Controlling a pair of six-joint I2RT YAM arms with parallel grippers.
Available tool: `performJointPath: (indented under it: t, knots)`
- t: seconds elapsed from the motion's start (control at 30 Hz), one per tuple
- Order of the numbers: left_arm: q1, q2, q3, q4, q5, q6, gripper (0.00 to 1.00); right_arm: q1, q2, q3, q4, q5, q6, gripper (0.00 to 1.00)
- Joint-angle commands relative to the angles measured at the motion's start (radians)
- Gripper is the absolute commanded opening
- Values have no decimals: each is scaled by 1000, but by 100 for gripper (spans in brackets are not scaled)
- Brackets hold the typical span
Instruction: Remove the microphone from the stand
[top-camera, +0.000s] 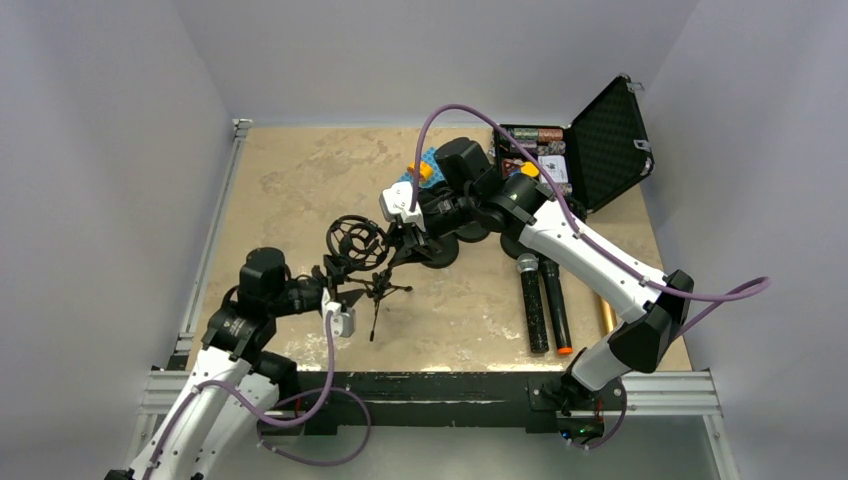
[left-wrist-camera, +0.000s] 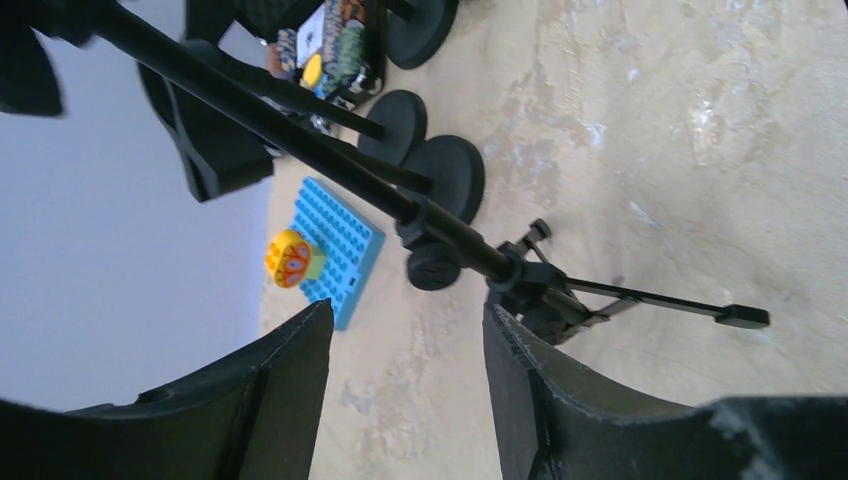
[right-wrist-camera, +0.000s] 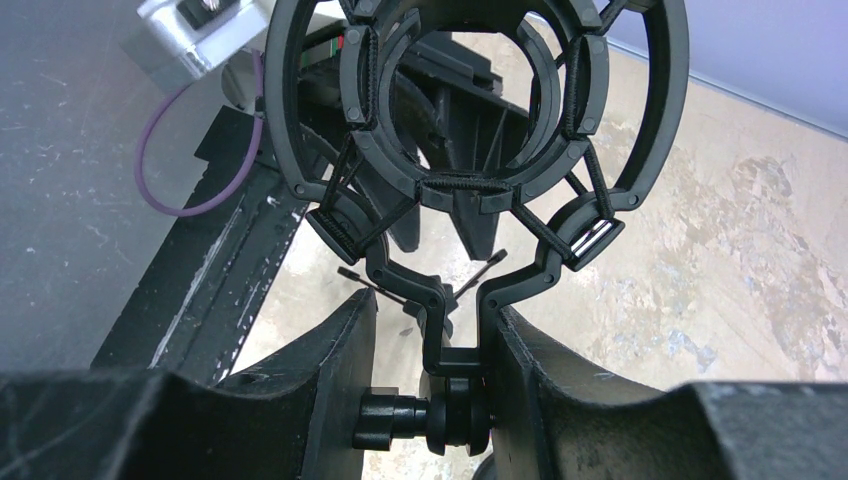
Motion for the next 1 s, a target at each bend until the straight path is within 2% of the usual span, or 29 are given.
performJointPath:
  t: [0.0, 0.37, 0.6, 0.97]
  knots:
    - [-7, 77, 85, 19, 72, 71, 58, -4, -9, 24, 47, 2, -5, 2]
    - [-12, 194, 103, -34, 110, 284, 45, -4, -16, 15, 54, 3, -6, 1]
    - [-12, 183, 66, -23, 130, 287, 44, -3, -9, 12, 66, 3, 3, 2]
    - [-45, 201, 36, 117, 116, 161, 37, -3, 12, 24, 76, 4, 27, 1]
